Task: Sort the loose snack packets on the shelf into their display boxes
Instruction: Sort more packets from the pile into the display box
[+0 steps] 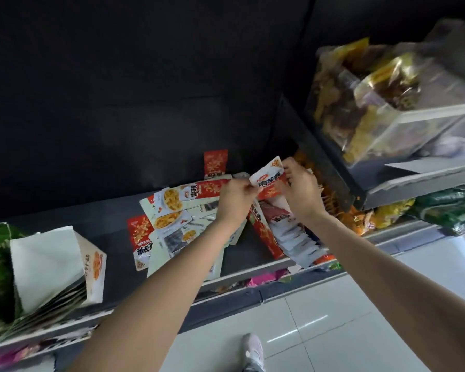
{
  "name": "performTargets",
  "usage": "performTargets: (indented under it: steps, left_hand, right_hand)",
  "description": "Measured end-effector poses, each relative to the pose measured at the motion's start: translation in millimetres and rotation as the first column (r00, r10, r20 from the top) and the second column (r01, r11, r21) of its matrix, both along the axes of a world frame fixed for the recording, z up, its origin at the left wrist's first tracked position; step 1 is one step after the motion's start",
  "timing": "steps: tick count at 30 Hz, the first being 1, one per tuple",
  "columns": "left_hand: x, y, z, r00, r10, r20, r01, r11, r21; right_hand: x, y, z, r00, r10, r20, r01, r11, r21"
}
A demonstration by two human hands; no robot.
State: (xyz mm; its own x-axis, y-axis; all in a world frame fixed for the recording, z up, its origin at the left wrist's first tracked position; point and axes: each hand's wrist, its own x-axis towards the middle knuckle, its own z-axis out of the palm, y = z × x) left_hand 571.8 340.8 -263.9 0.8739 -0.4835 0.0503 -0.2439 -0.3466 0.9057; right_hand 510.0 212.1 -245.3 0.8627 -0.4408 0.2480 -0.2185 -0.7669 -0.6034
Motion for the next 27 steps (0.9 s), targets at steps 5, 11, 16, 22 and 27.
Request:
performTargets:
  steps: [5,11,16,22,27]
  left_hand:
    - [-7.6,-8.6,-17.7,0.967,-0.223,0.122,0.157,0.902,0.402]
    - [-7.6,-11.0,-39.3,0.906,-0.414,0.085,0.308,0.786,0.537]
    - [-8.7,-18.3,-46.8,0.893,-0.442,0.089,0.332,0.778,0.534]
    - [-3.4,-7.5,-41.8,0.965,-0.259,-0.051,0.262,0.913,0.312]
    - [30.7,33.0,-50.3,0.992,0.110,-0.064,-0.081,0.935,0.345]
  right_hand:
    - [-12.0,-25.8,-20.6,0.949,0.010,-0.314,-0.061,0.987,-0.152]
    - [-27.8,-44.1,-35.0,0.732,0.138,-0.668,-0.309,0.940,-0.144]
    - [-15.5,-31.5,-33.6,0.810,0.207,-0.549,-0.255,0.967,-0.011]
    - [1.8,-16.9,-38.8,0.822,0.121,-0.557,-0.192,0.979,-0.071]
    - [34.4,19.4,-38.9,0.904,0.237,-0.356,-0.309,0.938,-0.160]
